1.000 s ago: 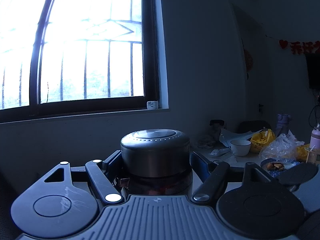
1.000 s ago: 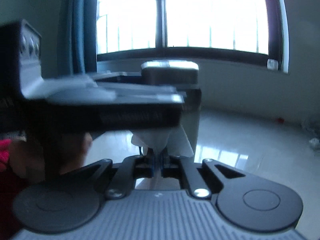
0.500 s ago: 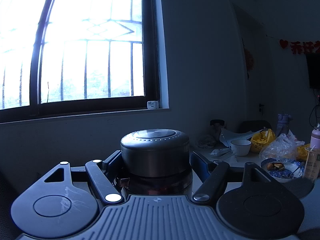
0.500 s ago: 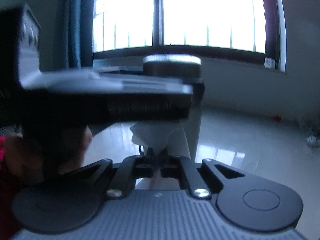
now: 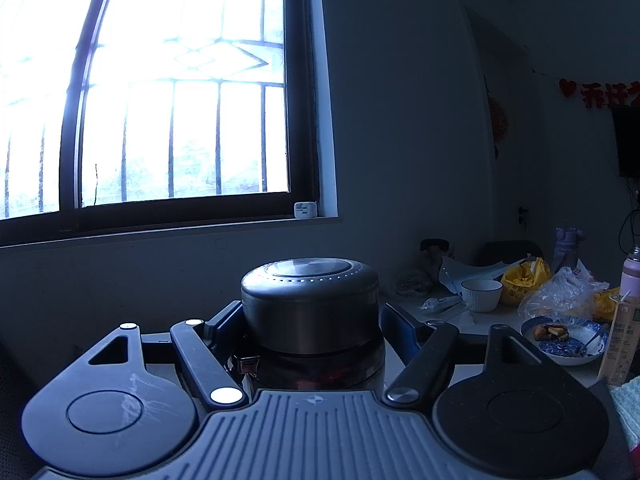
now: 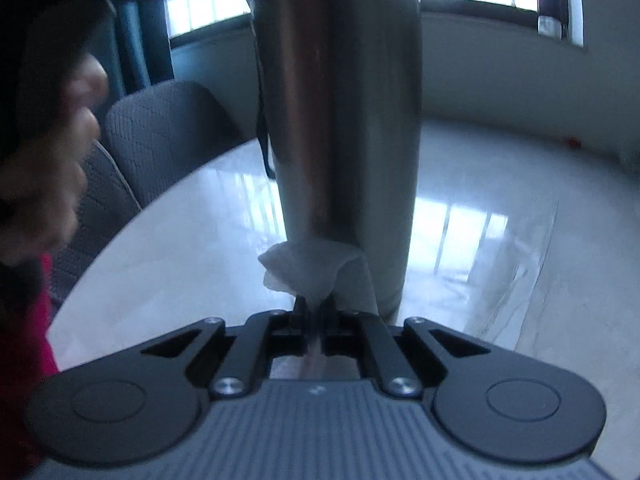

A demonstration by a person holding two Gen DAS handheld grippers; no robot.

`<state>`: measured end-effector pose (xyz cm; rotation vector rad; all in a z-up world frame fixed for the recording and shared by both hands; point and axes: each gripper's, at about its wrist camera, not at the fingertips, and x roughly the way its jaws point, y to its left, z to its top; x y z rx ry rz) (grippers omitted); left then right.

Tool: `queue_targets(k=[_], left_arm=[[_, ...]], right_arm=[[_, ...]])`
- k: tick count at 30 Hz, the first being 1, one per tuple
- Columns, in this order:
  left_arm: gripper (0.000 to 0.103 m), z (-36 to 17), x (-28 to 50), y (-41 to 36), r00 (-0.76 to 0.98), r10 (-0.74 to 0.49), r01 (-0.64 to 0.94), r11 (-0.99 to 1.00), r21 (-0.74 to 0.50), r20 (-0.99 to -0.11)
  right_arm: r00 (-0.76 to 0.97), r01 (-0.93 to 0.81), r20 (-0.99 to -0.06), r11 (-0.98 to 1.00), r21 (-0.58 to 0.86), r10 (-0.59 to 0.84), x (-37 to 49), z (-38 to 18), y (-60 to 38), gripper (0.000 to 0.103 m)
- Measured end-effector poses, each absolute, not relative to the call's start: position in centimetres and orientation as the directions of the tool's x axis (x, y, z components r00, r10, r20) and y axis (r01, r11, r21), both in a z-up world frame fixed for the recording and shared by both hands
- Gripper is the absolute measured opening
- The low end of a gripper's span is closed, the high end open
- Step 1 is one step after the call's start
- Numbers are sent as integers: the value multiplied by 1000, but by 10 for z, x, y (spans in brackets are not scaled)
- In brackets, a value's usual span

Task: Clean container
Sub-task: 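Sweep the tissue along the thermos bottom edge with the right gripper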

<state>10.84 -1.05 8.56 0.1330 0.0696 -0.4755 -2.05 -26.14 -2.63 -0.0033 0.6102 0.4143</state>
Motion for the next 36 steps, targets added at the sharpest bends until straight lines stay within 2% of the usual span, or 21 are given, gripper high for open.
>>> queue_targets(k=[6, 11, 28, 36], left_arm=[[75, 86, 108, -11, 887, -451, 460, 881, 110, -97], [75, 85, 108, -11, 886, -454, 462, 880, 109, -97], [75, 85, 106, -10, 882, -462, 470, 876, 106, -96], [75, 84, 105, -12, 881, -464, 473, 875, 105, -96]], right_arm=[[729, -369, -579, 922, 119, 366, -20, -35, -259, 4], [746, -364, -562, 925, 106, 358, -27, -27, -258, 4], [868, -417, -262, 906, 78, 422, -75, 68, -259, 4], [848, -427, -309, 901, 78, 429, -65, 55, -254, 3]])
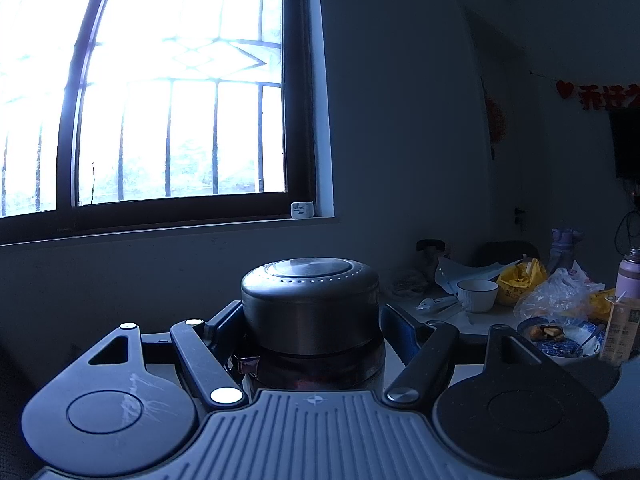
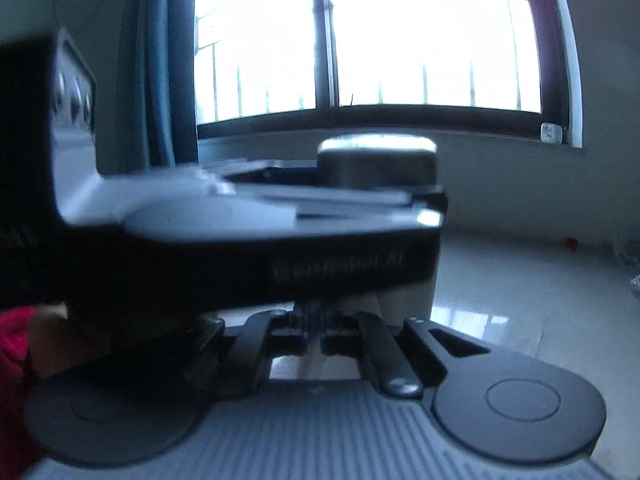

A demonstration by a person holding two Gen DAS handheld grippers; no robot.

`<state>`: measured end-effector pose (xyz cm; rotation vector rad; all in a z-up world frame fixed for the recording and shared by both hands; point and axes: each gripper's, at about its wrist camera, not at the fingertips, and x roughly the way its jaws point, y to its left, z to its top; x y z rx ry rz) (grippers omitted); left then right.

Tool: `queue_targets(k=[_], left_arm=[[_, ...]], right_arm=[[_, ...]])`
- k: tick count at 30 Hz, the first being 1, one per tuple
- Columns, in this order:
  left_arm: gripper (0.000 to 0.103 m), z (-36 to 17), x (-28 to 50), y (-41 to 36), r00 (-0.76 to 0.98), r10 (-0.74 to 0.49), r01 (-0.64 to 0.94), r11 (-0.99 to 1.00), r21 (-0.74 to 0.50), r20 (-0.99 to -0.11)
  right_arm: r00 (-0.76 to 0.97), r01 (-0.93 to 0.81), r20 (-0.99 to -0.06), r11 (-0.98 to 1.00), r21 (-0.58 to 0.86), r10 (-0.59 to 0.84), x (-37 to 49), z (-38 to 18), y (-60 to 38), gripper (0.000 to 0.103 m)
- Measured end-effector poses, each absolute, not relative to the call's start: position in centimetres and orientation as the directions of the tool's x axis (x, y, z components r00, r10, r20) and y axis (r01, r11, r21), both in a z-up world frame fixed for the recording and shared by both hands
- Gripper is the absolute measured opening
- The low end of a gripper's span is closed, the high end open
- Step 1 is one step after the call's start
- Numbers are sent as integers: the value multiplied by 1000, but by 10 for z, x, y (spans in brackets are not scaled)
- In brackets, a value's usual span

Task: Clean container
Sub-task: 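Sweep the tissue along the thermos bottom edge with the right gripper, then wipe the thermos base again with the tissue in the right gripper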

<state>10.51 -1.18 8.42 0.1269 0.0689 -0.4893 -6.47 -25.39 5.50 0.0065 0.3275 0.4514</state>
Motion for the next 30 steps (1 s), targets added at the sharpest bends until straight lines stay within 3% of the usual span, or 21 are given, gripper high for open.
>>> queue_targets(k=[19, 30], left_arm=[[75, 84, 105, -10, 882, -462, 471, 876, 108, -95], [75, 84, 107, -9, 881, -463, 471, 875, 108, -96]], right_arm=[[741, -406, -547, 909, 94, 388, -42, -25, -241, 4], [774, -389, -511, 918, 81, 373, -49, -8, -248, 4]])
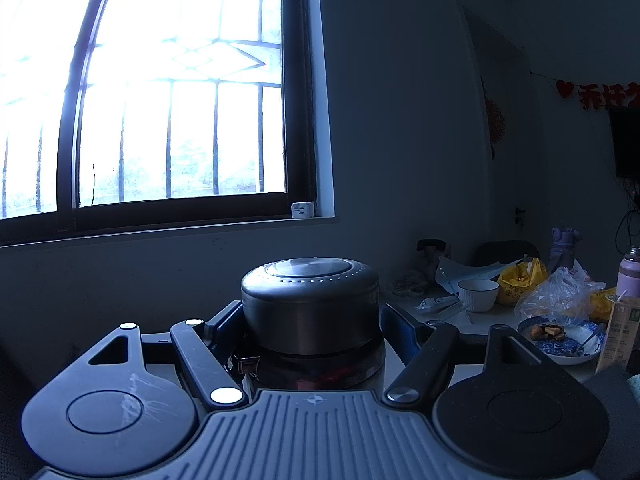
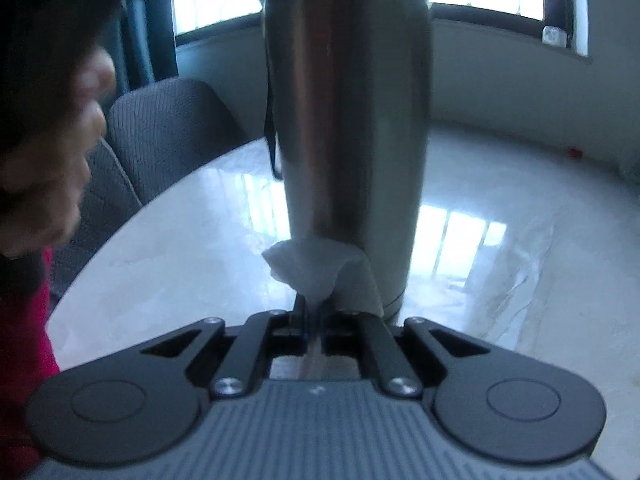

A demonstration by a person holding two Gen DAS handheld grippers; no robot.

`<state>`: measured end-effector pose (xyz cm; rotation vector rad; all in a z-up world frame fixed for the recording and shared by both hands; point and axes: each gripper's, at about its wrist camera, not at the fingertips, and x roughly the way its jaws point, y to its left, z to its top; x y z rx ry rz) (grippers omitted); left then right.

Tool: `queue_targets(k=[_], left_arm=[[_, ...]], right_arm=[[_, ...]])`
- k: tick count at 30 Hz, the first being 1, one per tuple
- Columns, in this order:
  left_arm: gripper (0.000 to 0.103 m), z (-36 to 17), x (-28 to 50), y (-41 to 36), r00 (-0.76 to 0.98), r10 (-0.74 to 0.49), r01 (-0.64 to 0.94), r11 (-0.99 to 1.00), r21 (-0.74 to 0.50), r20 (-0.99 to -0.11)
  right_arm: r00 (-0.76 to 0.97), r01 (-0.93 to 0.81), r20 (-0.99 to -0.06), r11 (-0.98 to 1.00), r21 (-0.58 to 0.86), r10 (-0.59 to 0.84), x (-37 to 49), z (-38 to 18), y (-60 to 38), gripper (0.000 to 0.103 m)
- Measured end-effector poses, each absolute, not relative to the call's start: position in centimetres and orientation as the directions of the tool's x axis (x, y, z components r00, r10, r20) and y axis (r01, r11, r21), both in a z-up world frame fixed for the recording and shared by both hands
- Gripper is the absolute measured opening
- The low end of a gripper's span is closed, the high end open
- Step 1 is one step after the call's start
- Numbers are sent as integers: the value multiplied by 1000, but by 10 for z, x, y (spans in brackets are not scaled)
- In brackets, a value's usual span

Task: Clean container
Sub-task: 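Wipe the thermos base again with the tissue in the right gripper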

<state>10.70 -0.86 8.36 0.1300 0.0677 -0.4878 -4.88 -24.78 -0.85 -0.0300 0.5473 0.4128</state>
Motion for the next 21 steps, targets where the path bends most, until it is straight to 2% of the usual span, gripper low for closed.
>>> queue_targets(k=[9, 15, 21], left_arm=[[75, 84, 109, -9, 884, -458, 467, 878, 108, -96], [75, 84, 110, -9, 883, -459, 467, 877, 108, -96], [75, 85, 110, -7, 883, -460, 469, 877, 105, -96]], right_arm=[[858, -388, -340, 920, 61, 384, -75, 51, -263, 4], [890, -385, -247, 922, 45, 384, -86, 72, -269, 4], [891, -387, -241, 921, 42, 386, -81, 71, -275, 4]])
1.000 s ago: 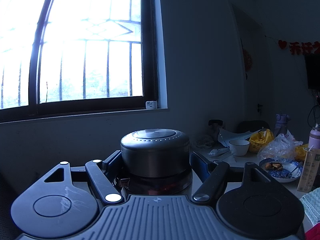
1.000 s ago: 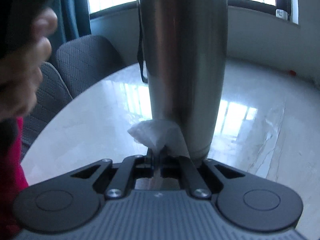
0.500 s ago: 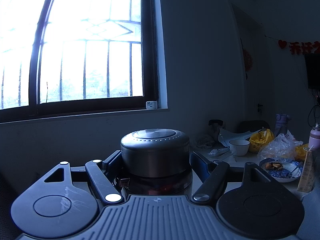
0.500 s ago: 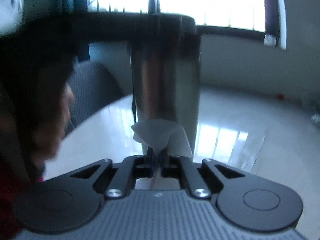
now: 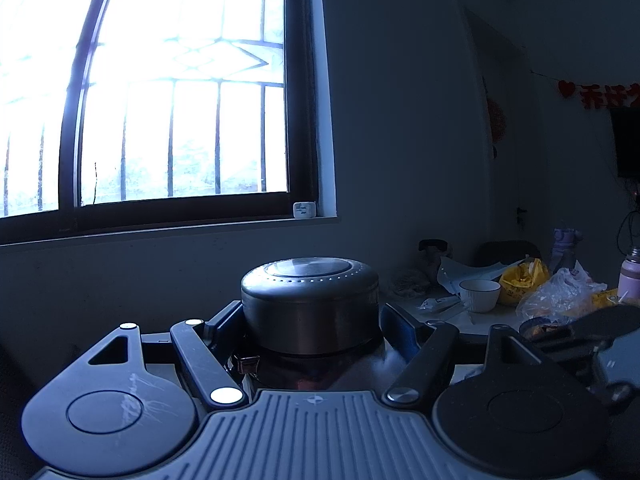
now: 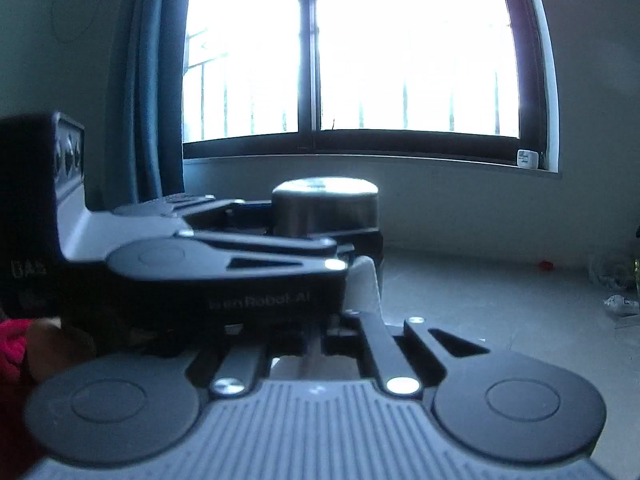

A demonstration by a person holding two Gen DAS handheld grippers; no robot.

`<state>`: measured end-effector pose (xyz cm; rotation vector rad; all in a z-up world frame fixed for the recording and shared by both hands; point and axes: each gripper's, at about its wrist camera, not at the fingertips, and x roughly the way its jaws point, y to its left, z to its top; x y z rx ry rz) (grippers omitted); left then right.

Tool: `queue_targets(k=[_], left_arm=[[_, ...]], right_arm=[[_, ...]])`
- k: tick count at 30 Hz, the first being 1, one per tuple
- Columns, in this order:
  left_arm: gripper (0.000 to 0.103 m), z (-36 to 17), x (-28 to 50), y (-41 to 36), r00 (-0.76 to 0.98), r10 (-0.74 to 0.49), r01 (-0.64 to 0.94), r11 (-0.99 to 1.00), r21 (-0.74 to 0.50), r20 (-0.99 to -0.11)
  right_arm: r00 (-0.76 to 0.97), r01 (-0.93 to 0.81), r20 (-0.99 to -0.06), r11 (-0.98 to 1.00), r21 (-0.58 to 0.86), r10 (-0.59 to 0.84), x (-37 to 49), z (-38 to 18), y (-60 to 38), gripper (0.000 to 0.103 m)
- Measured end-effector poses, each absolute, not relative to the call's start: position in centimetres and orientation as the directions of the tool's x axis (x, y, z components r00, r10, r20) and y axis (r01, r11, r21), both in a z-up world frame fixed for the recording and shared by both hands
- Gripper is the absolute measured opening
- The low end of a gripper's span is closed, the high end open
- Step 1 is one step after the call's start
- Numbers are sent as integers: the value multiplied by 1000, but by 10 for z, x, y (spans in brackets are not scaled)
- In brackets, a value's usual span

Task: Clean container
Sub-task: 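Wipe the thermos base again with the tissue in the right gripper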

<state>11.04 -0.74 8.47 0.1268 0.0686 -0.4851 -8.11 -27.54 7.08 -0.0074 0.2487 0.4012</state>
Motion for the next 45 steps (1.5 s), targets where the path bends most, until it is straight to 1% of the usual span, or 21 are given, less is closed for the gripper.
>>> queue_targets(k=[5, 9, 19, 22, 26, 30, 34, 41, 45], left_arm=[[75, 85, 110, -7, 882, -461, 470, 876, 106, -96], [75, 84, 110, -7, 883, -460, 468, 877, 108, -95], [75, 85, 108, -7, 884, -458, 466, 878, 110, -95], [75, 84, 108, -7, 884, -457, 466, 878, 111, -95], [75, 84, 108, -6, 885, -457, 465, 878, 110, -95], [75, 84, 109, -4, 884, -458, 467, 878, 109, -94], [75, 83, 109, -3, 884, -458, 467, 878, 109, -94], [75, 83, 109, -3, 885, -455, 464, 879, 108, -95], [75, 82, 108, -3, 886, -453, 462, 880, 108, -95]], right_arm=[[874, -377, -306, 924, 63, 378, -73, 52, -277, 4], [850, -371, -377, 926, 69, 368, -64, 30, -273, 4], [763, -382, -526, 918, 102, 376, -34, -18, -268, 4], [744, -378, -557, 920, 104, 369, -26, -29, -266, 4], [733, -379, -572, 919, 106, 368, -25, -35, -264, 4], [734, -381, -571, 919, 105, 369, -31, -34, -262, 4], [757, -382, -533, 918, 110, 379, -36, -20, -270, 5], [831, -385, -394, 917, 104, 393, -55, 28, -283, 5], [866, -387, -311, 919, 75, 391, -66, 51, -285, 5]])
